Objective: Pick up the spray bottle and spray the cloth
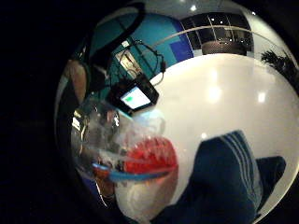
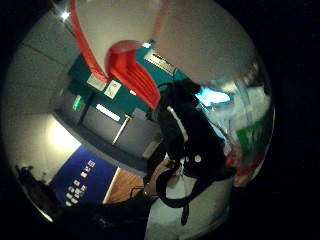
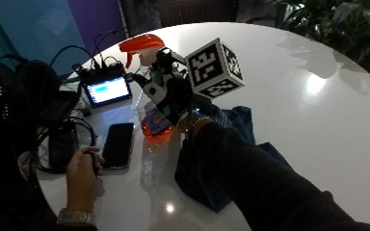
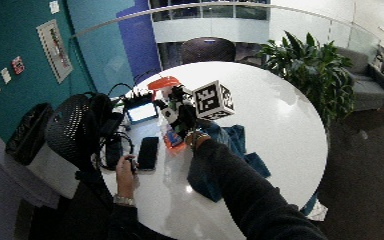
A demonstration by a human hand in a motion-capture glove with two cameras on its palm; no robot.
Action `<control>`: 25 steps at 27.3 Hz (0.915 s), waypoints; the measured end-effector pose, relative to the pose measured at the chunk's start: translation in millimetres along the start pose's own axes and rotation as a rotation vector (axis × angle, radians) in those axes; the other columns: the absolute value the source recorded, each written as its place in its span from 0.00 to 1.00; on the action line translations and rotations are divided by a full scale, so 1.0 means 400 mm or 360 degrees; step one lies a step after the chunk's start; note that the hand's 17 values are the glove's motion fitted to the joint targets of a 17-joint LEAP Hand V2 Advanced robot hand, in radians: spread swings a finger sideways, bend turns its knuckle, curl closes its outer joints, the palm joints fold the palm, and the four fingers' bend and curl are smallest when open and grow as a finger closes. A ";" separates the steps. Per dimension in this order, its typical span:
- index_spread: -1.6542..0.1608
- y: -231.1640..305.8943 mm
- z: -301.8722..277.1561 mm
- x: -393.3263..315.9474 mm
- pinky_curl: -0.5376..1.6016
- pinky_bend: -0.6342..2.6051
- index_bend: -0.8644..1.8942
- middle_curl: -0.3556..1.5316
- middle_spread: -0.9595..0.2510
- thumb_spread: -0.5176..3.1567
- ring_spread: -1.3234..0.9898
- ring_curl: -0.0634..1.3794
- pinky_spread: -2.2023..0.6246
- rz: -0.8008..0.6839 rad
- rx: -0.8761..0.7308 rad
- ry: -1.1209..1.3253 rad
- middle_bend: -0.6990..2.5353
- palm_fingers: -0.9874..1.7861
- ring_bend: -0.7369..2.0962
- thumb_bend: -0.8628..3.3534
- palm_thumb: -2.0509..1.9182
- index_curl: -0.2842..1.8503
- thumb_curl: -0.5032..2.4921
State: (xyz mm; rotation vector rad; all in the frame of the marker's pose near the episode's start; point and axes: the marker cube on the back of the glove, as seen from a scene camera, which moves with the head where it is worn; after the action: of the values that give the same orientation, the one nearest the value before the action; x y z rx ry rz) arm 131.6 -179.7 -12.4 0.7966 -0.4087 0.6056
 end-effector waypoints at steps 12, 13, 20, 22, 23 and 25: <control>0.71 0.108 -0.163 0.070 0.43 0.35 0.35 0.42 0.68 0.46 0.51 0.30 0.80 -0.0415 -0.0542 0.0628 0.30 0.51 0.42 0.19 0.63 0.27 0.26; 0.71 0.121 -0.173 0.053 0.43 0.35 0.35 0.41 0.68 0.45 0.51 0.30 0.80 -0.0462 -0.0576 0.0655 0.29 0.51 0.42 0.19 0.62 0.27 0.26; 0.69 0.184 -0.265 -0.105 0.42 0.33 0.36 0.40 0.67 0.43 0.51 0.28 0.82 -0.0778 -0.0809 0.0652 0.28 0.50 0.41 0.19 0.60 0.26 0.26; 0.68 0.208 -0.290 -0.140 0.41 0.32 0.36 0.40 0.66 0.43 0.51 0.28 0.83 -0.0860 -0.0931 0.0686 0.28 0.49 0.41 0.19 0.59 0.26 0.25; 0.68 0.221 -0.299 -0.154 0.41 0.32 0.36 0.40 0.66 0.43 0.51 0.28 0.83 -0.0900 -0.0988 0.0701 0.28 0.49 0.42 0.19 0.59 0.25 0.25; 0.68 0.251 -0.311 -0.176 0.41 0.31 0.36 0.40 0.65 0.42 0.50 0.28 0.84 -0.0981 -0.1072 0.0720 0.28 0.47 0.42 0.19 0.59 0.25 0.25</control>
State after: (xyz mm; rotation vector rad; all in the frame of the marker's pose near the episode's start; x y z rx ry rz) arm 28.1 -54.6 -76.4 0.0992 0.0696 0.0362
